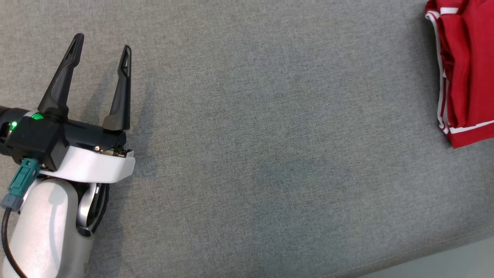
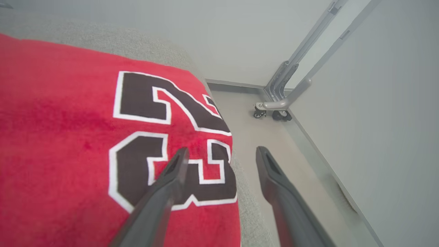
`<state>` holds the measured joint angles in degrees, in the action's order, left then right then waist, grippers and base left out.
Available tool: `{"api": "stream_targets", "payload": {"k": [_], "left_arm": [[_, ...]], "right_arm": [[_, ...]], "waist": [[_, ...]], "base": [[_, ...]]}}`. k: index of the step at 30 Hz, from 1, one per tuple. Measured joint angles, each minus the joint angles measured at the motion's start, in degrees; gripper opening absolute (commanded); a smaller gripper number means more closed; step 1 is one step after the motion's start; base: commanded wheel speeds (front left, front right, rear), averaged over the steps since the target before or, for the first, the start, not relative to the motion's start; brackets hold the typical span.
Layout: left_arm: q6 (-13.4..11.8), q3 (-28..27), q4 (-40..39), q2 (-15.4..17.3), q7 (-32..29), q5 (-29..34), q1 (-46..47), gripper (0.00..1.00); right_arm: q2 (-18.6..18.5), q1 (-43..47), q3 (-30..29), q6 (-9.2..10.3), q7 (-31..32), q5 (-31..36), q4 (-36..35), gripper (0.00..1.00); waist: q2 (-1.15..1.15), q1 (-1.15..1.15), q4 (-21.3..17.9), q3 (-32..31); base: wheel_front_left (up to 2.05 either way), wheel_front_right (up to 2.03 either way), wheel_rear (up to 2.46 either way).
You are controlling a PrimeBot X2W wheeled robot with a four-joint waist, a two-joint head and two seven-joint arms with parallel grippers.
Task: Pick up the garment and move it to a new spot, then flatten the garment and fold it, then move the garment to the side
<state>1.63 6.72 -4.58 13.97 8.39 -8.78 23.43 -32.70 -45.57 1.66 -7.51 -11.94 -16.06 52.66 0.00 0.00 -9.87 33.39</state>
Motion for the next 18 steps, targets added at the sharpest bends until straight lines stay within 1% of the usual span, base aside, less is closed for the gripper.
{"api": "stream_targets", "payload": {"k": [4,7,9,12,13,18], "left_arm": [[-0.57,-0.25,1.4,-0.3,0.69,-0.65,-1.42,1.0],[-1.26,-0.74,2.36,-0.66,1.31,-1.41,-3.25,1.0],[-1.72,-1.2,3.08,-0.97,1.78,-2.0,-4.55,1.0],[-2.34,-1.81,3.72,-1.66,2.27,-2.86,-6.67,1.0],[-2.34,-1.81,3.72,-1.66,2.27,-2.86,-6.67,1.0],[-3.68,-2.78,4.25,-2.16,2.81,-4.0,-10.12,1.0]], "right_arm": [[1.01,0.04,-1.65,0.0,-1.96,0.31,1.81,1.0],[2.87,1.09,-3.46,0.0,-2.81,-0.27,-0.63,1.0],[3.64,3.02,-4.52,0.0,-2.99,-0.83,-3.82,1.0],[5.61,7.04,-6.52,0.0,-3.07,-0.87,-11.1,1.0],[5.61,7.04,-6.52,0.0,-3.07,-0.87,-11.1,1.0],[10.77,15.47,-7.9,0.0,-3.21,0.21,-23.1,1.0]], "waist": [[0.0,0.0,-0.16,-2.09],[0.0,0.0,-0.33,-4.47],[0.0,0.0,-0.42,-6.25],[0.0,0.0,-0.45,-9.14],[0.0,0.0,-0.45,-9.14],[0.0,0.0,-0.07,-13.79]], "base": [[0.0,0.0,0.0],[0.0,0.0,0.0],[0.0,0.0,0.0],[0.0,0.0,0.0],[0.0,0.0,0.0],[0.0,0.0,0.0]]}}
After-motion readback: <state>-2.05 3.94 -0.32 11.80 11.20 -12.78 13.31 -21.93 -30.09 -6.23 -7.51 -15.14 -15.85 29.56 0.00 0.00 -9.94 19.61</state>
